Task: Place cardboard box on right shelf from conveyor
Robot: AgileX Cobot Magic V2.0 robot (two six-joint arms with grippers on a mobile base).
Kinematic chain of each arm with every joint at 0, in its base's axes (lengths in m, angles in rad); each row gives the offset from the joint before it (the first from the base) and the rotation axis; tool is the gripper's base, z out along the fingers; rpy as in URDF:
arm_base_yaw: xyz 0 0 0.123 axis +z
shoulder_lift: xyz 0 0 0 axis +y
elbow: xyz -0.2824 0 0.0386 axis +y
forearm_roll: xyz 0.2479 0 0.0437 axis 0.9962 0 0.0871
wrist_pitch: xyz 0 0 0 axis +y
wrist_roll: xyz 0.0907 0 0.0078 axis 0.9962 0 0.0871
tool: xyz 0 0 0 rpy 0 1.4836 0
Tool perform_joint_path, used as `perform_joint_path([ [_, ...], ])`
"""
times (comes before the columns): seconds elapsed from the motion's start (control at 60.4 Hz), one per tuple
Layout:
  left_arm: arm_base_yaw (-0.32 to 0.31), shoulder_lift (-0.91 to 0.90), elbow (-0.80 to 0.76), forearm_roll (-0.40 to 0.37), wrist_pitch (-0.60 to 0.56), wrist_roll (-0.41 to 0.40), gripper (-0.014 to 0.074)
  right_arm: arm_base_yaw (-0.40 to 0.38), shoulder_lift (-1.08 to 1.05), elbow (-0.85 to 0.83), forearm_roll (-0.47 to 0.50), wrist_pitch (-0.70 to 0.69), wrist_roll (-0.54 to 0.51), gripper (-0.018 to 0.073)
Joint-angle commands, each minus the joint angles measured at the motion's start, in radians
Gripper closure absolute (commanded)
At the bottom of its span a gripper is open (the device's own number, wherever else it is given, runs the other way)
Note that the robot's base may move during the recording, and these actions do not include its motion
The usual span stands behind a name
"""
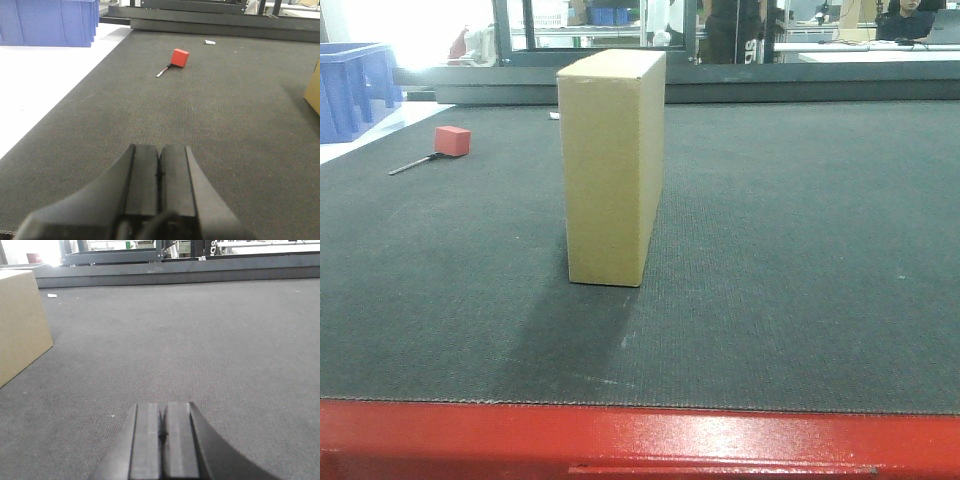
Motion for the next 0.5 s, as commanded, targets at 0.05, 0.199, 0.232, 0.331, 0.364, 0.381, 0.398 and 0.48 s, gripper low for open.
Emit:
perform_joint_path([
  [0.05,0.000,-0.015,0.008,-0.006,-0.085,0.000,0.0713,-0.003,-0.019,-0.005,0.003,-0.084,-0.004,0.0536],
  [0.199,0.000,-0.015,0.008,-0.006,-0.085,0.000,0.0713,-0.003,-0.019,-0.005,0.003,-0.084,-0.004,0.0536],
  [0.232,0.000,-0.015,0.008,-0.006,-0.085,0.000,0.0713,-0.003,-0.019,-0.005,0.003,-0.084,-0.004,0.0536],
  [0.331,0.000,-0.015,0.008,-0.006,-0.085,0.000,0.0713,-0.003,-0.019,-0.005,0.003,-0.084,-0.004,0.0536],
  [0.364,0.000,-0.015,0.008,-0.006,-0.085,0.000,0.0713,-0.003,-0.019,-0.005,0.003,-0.084,-0.004,0.0536],
  [0.381,0.000,-0.015,0.008,-0.006,-0.085,0.000,0.0712,-0.003,-0.019,-0.005,0.003,-0.084,-0.004,0.0536],
  [0.398,0.000,-0.015,0.008,-0.006,-0.085,0.000,0.0712,-0.003,-0.019,-0.005,0.003,-0.084,-0.004,0.0536],
  [0.48,0.000,-0.015,0.008,-0.006,-0.085,0.000,0.0713,-0.003,-0.019,-0.005,0.003,-0.092,-0.004,0.0536],
])
